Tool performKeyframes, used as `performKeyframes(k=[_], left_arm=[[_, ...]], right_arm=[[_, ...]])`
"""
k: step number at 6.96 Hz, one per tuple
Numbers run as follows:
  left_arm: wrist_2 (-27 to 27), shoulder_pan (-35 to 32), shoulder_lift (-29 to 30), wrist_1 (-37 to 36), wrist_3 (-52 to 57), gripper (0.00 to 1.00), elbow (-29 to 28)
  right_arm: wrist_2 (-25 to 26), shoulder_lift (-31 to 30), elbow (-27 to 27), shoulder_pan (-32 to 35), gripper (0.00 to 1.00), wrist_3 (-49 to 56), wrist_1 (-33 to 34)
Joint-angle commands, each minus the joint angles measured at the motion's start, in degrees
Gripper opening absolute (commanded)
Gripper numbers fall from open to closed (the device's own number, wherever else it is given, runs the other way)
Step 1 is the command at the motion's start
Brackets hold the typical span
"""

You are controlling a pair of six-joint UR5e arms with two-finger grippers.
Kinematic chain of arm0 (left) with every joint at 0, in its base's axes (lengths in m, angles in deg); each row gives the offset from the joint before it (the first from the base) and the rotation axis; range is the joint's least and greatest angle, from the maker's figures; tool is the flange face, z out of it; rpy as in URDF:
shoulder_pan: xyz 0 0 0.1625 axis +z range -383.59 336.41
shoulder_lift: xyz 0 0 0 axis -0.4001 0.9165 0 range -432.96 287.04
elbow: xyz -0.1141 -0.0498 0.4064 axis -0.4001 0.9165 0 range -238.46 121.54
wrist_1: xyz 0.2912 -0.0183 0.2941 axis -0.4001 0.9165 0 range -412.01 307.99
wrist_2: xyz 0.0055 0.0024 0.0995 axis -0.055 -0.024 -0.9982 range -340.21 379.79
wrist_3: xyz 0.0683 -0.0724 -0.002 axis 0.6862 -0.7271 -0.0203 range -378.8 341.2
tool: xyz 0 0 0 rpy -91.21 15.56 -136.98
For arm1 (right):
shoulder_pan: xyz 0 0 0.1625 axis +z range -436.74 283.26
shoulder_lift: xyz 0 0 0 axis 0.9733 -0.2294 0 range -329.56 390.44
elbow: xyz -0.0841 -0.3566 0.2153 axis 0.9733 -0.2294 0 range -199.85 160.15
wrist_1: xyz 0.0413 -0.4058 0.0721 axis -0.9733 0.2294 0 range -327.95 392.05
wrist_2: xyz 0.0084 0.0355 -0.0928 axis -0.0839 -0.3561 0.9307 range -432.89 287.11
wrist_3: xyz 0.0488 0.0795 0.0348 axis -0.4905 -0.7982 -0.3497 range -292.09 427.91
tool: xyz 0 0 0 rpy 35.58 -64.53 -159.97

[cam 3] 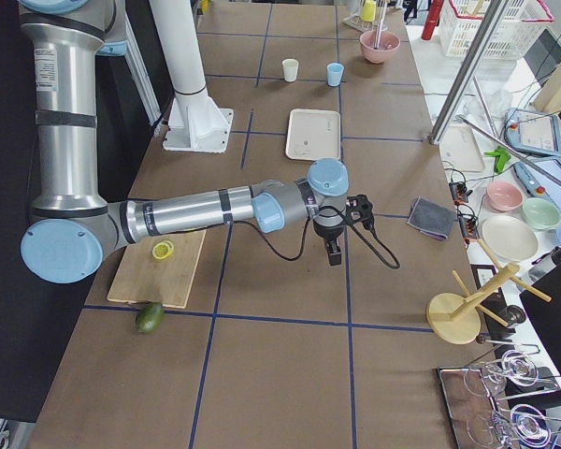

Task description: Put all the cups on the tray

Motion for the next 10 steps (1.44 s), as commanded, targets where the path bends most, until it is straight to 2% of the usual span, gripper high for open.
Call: performKeyframes(k=[1,2,3,5,6,10], left_arm=[[0.3,-0.1,0.7,0.9,-0.7,1.0,-0.4],[0.3,0.0,0.7,0.9,-0.5,1.0,-0.4],[0.3,0.0,0.7,0.9,-0.5,1.0,-0.3],[0.2,0.0,0.7,2.1,-0.7,1.0,-0.5],[0.3,0.0,0.7,2.1,-0.7,1.0,-0.5],[0.3,0.0,0.7,2.1,-0.7,1.0,-0.4]], right_arm=[[0.2,9.2,-7.9,-4.9,0.99,-1.3,-0.5],[0.4,14.8,-11.9,-6.9,0.99,-4.6,-0.6],[3.3,18.1,-13.1,-10.0,0.99,-9.0,-0.7],[5.5,19.1,-15.6,-14.4,0.99,-20.5,-8.9],[6.4,19.2,-17.7,-15.7,0.99,-20.7,-11.8],[6.4,17.0,-18.4,-16.9,0.98,-20.2,-11.9]])
